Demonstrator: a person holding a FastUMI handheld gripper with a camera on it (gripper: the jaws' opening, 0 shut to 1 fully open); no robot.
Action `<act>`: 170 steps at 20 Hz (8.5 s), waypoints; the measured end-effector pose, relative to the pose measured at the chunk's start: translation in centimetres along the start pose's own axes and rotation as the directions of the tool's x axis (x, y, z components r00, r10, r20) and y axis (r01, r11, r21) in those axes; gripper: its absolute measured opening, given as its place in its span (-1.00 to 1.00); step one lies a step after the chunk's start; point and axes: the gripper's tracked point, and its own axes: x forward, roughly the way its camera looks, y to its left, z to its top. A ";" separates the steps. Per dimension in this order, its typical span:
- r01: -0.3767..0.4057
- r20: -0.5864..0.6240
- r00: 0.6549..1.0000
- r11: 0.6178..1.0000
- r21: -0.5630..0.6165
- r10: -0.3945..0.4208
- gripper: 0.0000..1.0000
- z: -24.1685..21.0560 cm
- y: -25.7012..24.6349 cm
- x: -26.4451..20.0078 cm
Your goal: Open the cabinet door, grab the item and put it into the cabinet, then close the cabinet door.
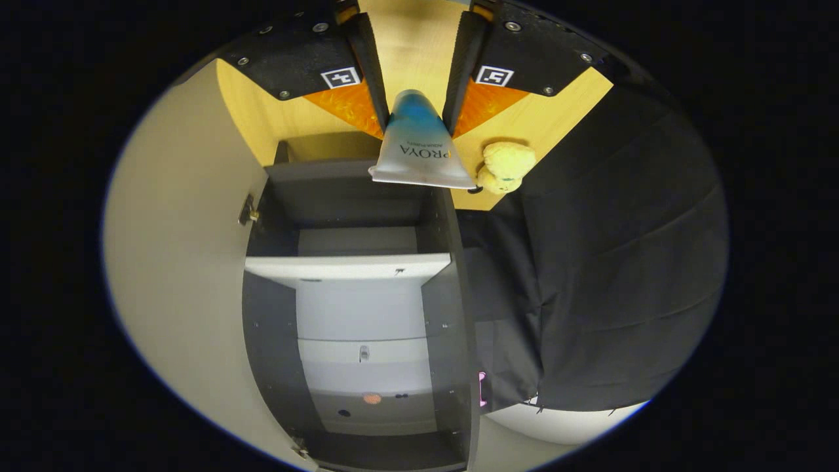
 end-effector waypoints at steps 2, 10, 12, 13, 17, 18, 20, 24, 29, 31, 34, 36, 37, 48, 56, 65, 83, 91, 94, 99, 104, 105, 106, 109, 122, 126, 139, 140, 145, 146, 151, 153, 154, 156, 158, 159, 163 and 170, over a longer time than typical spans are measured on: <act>-0.005 -0.003 1.000 1.000 -0.019 0.005 -0.01 2.0 -0.5 0.6; 0.016 0.057 0.998 1.000 -0.021 -0.014 -0.01 9.7 -3.5 3.5; 0.022 0.072 0.997 1.000 -0.008 -0.021 -0.01 11.5 -4.4 4.5; 0.026 0.082 0.996 1.000 -0.003 -0.026 0.00 12.5 -4.8 4.9; 0.030 0.103 0.994 0.999 0.016 -0.032 -0.01 15.8 -6.3 6.9; 0.029 0.099 0.995 0.999 0.017 -0.031 -0.01 16.4 -6.6 7.5; 0.046 0.101 0.994 0.999 0.013 -0.047 -0.01 17.7 -7.5 8.8; 0.054 0.073 0.996 0.998 0.042 -0.057 -0.01 19.2 -8.6 11.9; 0.075 0.025 0.997 0.996 0.043 -0.076 -0.01 19.4 -10.0 15.6; 0.078 0.008 0.997 0.996 0.046 -0.079 -0.01 19.1 -10.3 16.6; 0.083 0.009 0.996 0.995 0.048 -0.083 -0.01 19.2 -10.6 17.5; 0.083 0.013 0.996 0.996 0.042 -0.084 0.02 19.2 -10.7 17.6; 0.090 0.019 0.996 0.995 0.032 -0.091 0.05 19.3 -10.8 17.4; 0.117 0.193 0.974 0.993 0.019 -0.119 0.87 19.4 -8.9 8.7; 0.107 0.266 0.958 0.994 0.013 -0.106 0.86 16.9 -5.4 -0.2; 0.082 0.338 0.937 0.996 0.023 -0.085 0.86 13.1 -3.1 -10.0; 0.126 0.364 0.922 0.991 0.051 -0.136 0.86 4.9 -6.2 -21.5; 0.246 0.372 0.882 0.956 0.158 -0.288 0.86 4.7 -14.2 -26.3; 0.319 0.376 0.851 0.930 0.183 -0.366 0.86 4.6 -17.7 -27.9; 0.439 0.358 0.791 0.868 0.232 -0.496 0.86 5.5 -24.7 -30.3; 0.494 0.358 0.738 0.820 0.290 -0.572 0.87 7.7 -29.8 -30.8; 0.504 0.360 0.727 0.811 0.298 -0.585 0.87 8.4 -30.7 -30.8; 0.511 0.365 0.717 0.804 0.305 -0.594 0.88 9.4 -31.5 -30.6; 0.530 0.391 0.688 0.792 0.304 -0.611 0.90 12.2 -33.2 -30.3; 0.648 0.358 0.658 0.740 0.181 -0.663 0.86 13.8 -33.8 -28.2; 0.615 0.360 0.670 0.757 0.221 -0.649 0.86 13.3 -32.1 -28.0; 0.511 0.416 0.739 0.843 0.168 -0.531 0.86 14.6 -25.8 -25.6; 0.501 0.418 0.744 0.849 0.166 -0.521 0.86 14.7 -25.5 -25.4; 0.462 0.432 0.766 0.875 0.147 -0.477 0.86 15.2 -23.4 -24.1; 0.450 0.433 0.771 0.881 0.148 -0.467 0.86 15.3 -23.1 -23.8; 0.392 0.437 0.798 0.908 0.147 -0.415 0.86 15.7 -21.0 -22.3; 0.368 0.436 0.810 0.919 0.141 -0.392 0.86 15.8 -20.0 -21.8; 0.361 0.434 0.815 0.922 0.139 -0.384 0.86 15.9 -19.6 -21.4; 0.348 0.434 0.821 0.928 0.134 -0.371 0.86 16.1 -18.9 -20.9; 0.332 0.437 0.828 0.935 0.123 -0.351 0.86 16.3 -17.9 -20.2; 0.323 0.437 0.832 0.939 0.119 -0.342 0.86 16.4 -17.4 -19.9; 0.295 0.441 0.843 0.950 0.100 -0.308 0.86 17.0 -15.7 -18.6; 0.213 0.453 0.861 0.973 0.094 -0.232 0.88 18.8 -12.5 -15.4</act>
